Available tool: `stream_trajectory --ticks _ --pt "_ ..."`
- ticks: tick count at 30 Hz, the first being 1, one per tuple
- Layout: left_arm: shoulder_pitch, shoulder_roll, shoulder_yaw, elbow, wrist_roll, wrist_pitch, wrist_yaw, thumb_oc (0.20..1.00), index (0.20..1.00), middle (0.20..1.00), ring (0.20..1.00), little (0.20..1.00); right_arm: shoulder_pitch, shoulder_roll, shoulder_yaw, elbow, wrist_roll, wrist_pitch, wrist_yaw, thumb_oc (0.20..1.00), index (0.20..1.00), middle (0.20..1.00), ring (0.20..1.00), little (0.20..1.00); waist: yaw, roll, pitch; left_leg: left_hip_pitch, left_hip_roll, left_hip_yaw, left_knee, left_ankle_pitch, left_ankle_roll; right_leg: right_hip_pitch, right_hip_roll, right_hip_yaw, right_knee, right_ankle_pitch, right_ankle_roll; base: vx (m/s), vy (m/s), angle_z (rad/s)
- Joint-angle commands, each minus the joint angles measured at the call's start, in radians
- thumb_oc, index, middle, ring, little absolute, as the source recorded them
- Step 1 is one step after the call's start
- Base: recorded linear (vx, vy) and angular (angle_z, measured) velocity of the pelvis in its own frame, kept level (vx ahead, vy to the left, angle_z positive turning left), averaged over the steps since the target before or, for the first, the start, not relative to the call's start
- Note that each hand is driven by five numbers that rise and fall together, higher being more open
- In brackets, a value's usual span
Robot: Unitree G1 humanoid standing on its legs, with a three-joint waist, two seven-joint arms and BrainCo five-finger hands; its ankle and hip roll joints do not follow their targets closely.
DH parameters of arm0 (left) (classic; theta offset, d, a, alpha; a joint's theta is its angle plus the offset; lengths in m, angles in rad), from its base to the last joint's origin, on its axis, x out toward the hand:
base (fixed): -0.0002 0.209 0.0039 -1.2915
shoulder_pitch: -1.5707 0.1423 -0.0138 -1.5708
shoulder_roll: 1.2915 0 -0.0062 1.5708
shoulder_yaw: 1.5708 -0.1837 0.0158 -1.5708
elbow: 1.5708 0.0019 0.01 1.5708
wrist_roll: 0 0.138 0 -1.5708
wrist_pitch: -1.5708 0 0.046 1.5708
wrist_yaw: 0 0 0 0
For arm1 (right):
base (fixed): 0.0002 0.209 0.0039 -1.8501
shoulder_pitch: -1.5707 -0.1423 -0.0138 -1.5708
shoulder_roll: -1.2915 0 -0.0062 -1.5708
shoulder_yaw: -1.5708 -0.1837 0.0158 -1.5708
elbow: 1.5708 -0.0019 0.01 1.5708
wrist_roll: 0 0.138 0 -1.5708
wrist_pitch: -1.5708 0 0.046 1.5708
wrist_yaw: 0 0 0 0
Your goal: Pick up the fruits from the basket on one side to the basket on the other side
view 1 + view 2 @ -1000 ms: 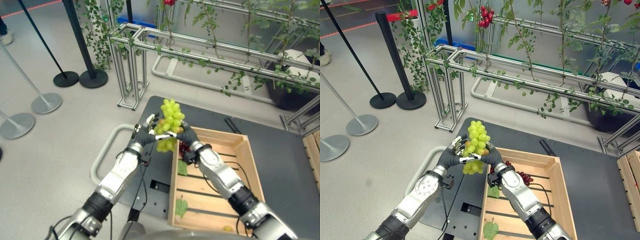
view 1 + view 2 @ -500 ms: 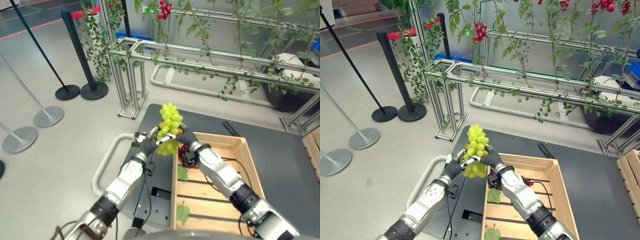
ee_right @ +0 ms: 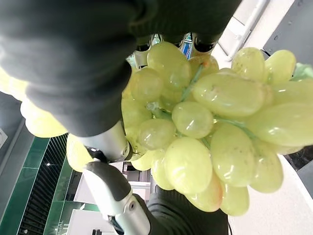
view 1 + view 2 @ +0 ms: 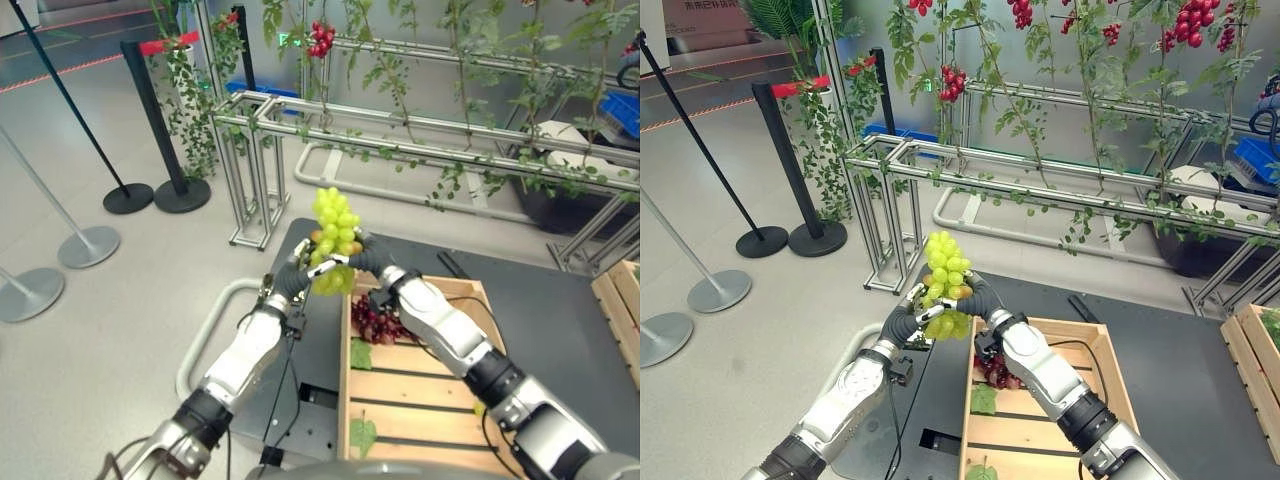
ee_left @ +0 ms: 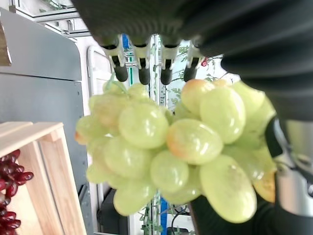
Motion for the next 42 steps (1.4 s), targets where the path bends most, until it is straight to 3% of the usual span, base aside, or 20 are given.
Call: stream_trajectory --ticks 1,11,22,29,42 --pt "-0.121 -0.029 0.016 0.077 -0.015 -0.012 0.027 1.0 1.0 1.0 1.0 1.0 -0.082 0.081 0.004 -0.159 0.018 -0.089 0.032 0.2 0.2 0.2 0.2 0.2 -0.001 -0.01 -0.04 0.031 -0.022 0.065 0.014 -0.1 0.045 0.033 -0.025 -0.035 0.084 -0.108 0.031 -0.02 -0.002 -0.12" --pt "-0.166 -0.029 -0.008 0.05 0.032 -0.007 0.035 1.0 1.0 1.0 1.0 1.0 -0.09 0.132 0.064 -0.143 0.025 -0.072 0.059 0.2 0.2 0.2 0.2 0.2 0.0 -0.006 -0.051 0.038 -0.019 0.063 0.012 -0.102 0.046 0.043 -0.022 -0.034 0.074 -0.106 0.028 -0.01 0.002 -0.02" --pt "-0.257 -0.064 -0.049 0.182 0.044 0.01 0.072 1.0 1.0 1.0 1.0 1.0 -0.136 0.186 0.137 -0.135 0.063 -0.068 0.059 0.2 0.2 0.2 0.2 0.2 -0.01 -0.003 -0.056 0.047 -0.016 0.066 0.012 -0.102 0.046 0.05 -0.018 -0.032 0.074 -0.112 0.025 0.0 0.0 0.0" --pt "-0.203 -0.033 -0.002 0.094 0.006 -0.006 0.066 1.0 1.0 1.0 1.0 1.0 -0.134 0.126 0.088 -0.157 0.051 -0.073 0.052 0.2 0.2 0.2 0.2 0.2 -0.006 -0.003 -0.059 0.052 -0.017 0.065 0.011 -0.105 0.046 0.055 -0.019 -0.036 0.075 -0.112 0.024 0.0 0.0 0.0" --pt "0.023 0.08 0.192 -0.083 -0.019 -0.025 0.002 1.0 1.0 1.0 1.0 1.0 -0.051 -0.071 -0.15 -0.18 0.019 -0.096 0.021 0.2 0.2 0.2 0.2 0.2 0.004 -0.002 -0.06 0.065 -0.015 0.065 0.011 -0.111 0.046 0.069 -0.02 -0.042 0.075 -0.121 0.024 0.0 0.0 0.0"
